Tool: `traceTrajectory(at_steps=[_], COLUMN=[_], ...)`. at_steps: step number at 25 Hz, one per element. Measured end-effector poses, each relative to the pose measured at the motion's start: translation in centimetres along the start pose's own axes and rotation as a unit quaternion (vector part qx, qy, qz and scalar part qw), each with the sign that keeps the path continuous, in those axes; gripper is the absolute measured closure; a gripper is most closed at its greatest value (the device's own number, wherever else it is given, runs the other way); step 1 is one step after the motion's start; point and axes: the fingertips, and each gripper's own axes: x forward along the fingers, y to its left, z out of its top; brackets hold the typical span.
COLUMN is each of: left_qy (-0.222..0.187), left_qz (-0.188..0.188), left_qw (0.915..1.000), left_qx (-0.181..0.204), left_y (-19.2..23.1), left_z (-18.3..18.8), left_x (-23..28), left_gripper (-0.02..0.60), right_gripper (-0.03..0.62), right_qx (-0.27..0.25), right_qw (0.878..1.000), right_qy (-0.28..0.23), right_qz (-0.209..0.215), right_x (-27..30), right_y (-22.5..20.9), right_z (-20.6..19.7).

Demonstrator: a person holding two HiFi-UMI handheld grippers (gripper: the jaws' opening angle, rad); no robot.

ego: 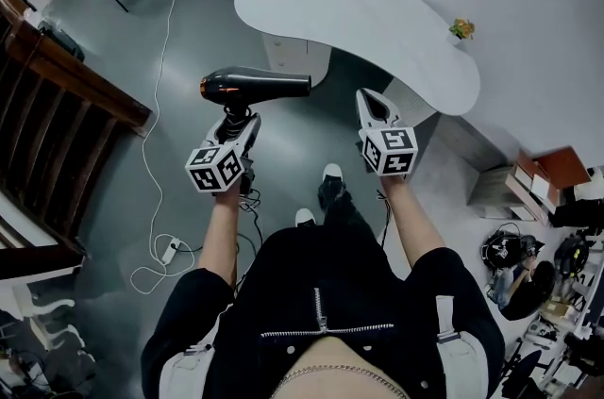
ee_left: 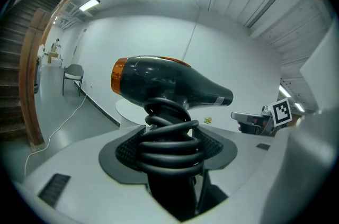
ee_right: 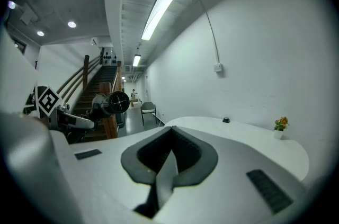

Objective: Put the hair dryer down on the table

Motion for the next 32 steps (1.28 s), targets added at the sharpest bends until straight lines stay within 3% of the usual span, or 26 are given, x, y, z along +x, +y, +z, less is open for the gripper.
traceTrajectory(at_steps=[10, 25, 32], left_qy=[0.015, 0.000, -0.012], left_qz=[0.011, 0.040, 0.047], left_qw=[0.9998, 0.9992, 0.9988], left_qx=[-0.007, -0.001, 0.002], left_y=[2.7, 3.9, 3.8], left_z=[0.8, 8.5, 10.6], left_x=[4.3, 18.0, 22.0], left_gripper=[0.302, 0.302, 0.302], right_gripper=[0.588, 0.588, 0.588], right_qx=[0.011, 0.015, 0.011], right_qw=[1.000, 0.999, 0.997], right_qy=[0.008, -0.002, -0.012], right_qz=[0.015, 0.052, 0.070], right_x=[5.7, 18.6, 22.8], right_y=[-1.5, -11.4, -14.3], right_z=[-0.1, 5.0, 7.2])
